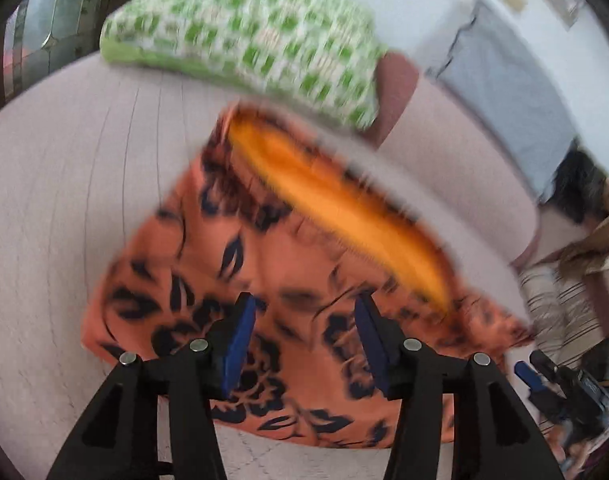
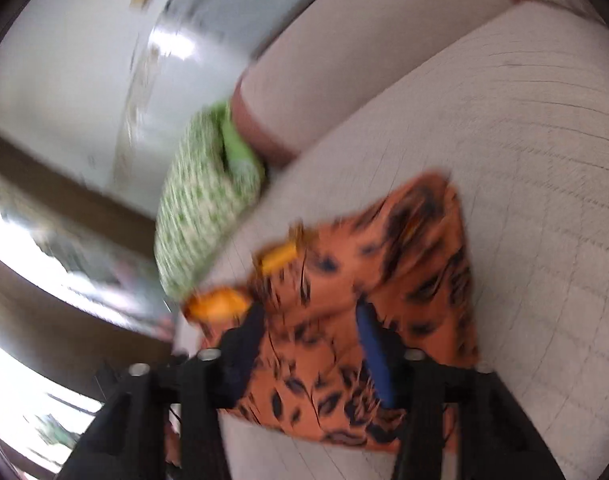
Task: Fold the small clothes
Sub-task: 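Lay the folded hem down and open both grippers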
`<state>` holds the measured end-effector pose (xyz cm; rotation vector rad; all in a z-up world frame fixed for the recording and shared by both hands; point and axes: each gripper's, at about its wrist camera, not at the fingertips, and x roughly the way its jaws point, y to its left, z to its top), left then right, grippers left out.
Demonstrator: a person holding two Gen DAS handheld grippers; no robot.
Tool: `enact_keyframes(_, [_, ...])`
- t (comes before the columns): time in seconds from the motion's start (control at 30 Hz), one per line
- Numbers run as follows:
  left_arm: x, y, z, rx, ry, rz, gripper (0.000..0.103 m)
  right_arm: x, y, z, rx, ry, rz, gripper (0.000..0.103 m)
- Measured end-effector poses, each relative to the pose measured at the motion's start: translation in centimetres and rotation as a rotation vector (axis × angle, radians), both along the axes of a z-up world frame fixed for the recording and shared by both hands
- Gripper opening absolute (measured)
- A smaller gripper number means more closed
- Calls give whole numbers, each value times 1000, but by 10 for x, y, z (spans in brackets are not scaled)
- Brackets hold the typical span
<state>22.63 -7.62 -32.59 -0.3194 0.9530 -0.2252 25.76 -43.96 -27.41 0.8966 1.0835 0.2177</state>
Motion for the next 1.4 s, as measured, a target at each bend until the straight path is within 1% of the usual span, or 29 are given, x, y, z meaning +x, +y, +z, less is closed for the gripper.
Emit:
enact_keyframes(0.03, [3,2,-7,-3,42,24,52,1,22,-3,-68,28,59,39])
enact_keyframes(0.07, [5,5,-11,-33,65,39,52,3,38,-7,-117,45,95,39])
enact_keyframes(0.1, [6,7,-11,-45,64,40,52,9,54,-15,-149,67,135,39])
enact_keyframes(0.13, [8,6,-9,-26,58,35,52,15,65,-23,-165,95,159,39])
enact_keyframes(0.17, [10,5,-8,11,54,32,52,25,75,-30,-186,123,173,39])
enact_keyframes(0.2, [13,3,-9,42,57,25,52,40,85,-38,-229,149,195,39])
enact_keyframes(0.27, [20,1,-14,66,74,5,52,74,100,-48,-326,178,213,39])
enact_keyframes(0.3, [24,3,-12,68,65,0,52,94,98,-51,-360,185,202,39])
enact_keyframes(0.37, [30,3,-11,85,53,-10,52,134,89,-46,-354,153,118,39])
enact_keyframes(0.4, [33,4,-12,84,53,-9,52,150,81,-38,-328,114,48,39])
enact_keyframes(0.47, [34,12,-13,45,60,-4,52,164,73,-16,-277,41,-61,39])
enact_keyframes(0.5, [36,13,-12,36,60,2,52,164,76,-5,-250,6,-67,39])
enact_keyframes(0.57, [32,21,-6,59,35,24,52,158,93,13,-229,-46,-16,39])
enact_keyframes(0.6, [31,23,-3,70,16,34,52,150,105,18,-220,-60,32,39])
enact_keyframes(0.67, [26,34,2,72,-20,50,52,133,135,24,-212,-55,142,39])
enact_keyframes(0.7, [24,39,2,71,-26,51,52,123,155,20,-200,-37,205,39])
enact_keyframes(0.77, [23,45,-2,105,-15,51,52,105,187,10,-185,-2,294,39])
enact_keyframes(0.83, [20,50,-6,134,-11,50,52,96,224,-7,-209,33,383,39])
enact_keyframes(0.9, [18,53,-10,156,-10,38,52,112,250,-25,-241,68,410,40])
enact_keyframes(0.93, [17,52,-11,177,-12,28,52,128,255,-35,-253,85,408,41])
enact_keyframes(1.0, [18,52,-13,204,-6,7,52,169,267,-46,-289,69,365,41])
enact_keyframes(1.07, [21,53,-14,210,-5,3,52,206,268,-56,-290,98,314,42])
enact_keyframes(1.13, [28,56,-13,178,-1,12,52,233,260,-62,-241,128,222,42])
enact_keyframes(1.17, [29,60,-10,157,-9,21,52,239,258,-58,-216,114,189,42])
enact_keyframes(1.2, [32,60,-6,154,-25,29,52,237,251,-49,-195,79,163,42])
enact_keyframes(1.27, [29,58,5,168,-72,41,52,220,236,-25,-177,-2,158,42])
enact_keyframes(1.33, [24,55,11,159,-93,37,52,200,216,-3,-220,-45,169,42])
enact_keyframes(1.37, [24,50,11,147,-88,29,52,185,204,6,-239,-54,170,42])
enact_keyframes(1.4, [23,47,11,140,-81,21,53,162,183,17,-256,-57,166,42])
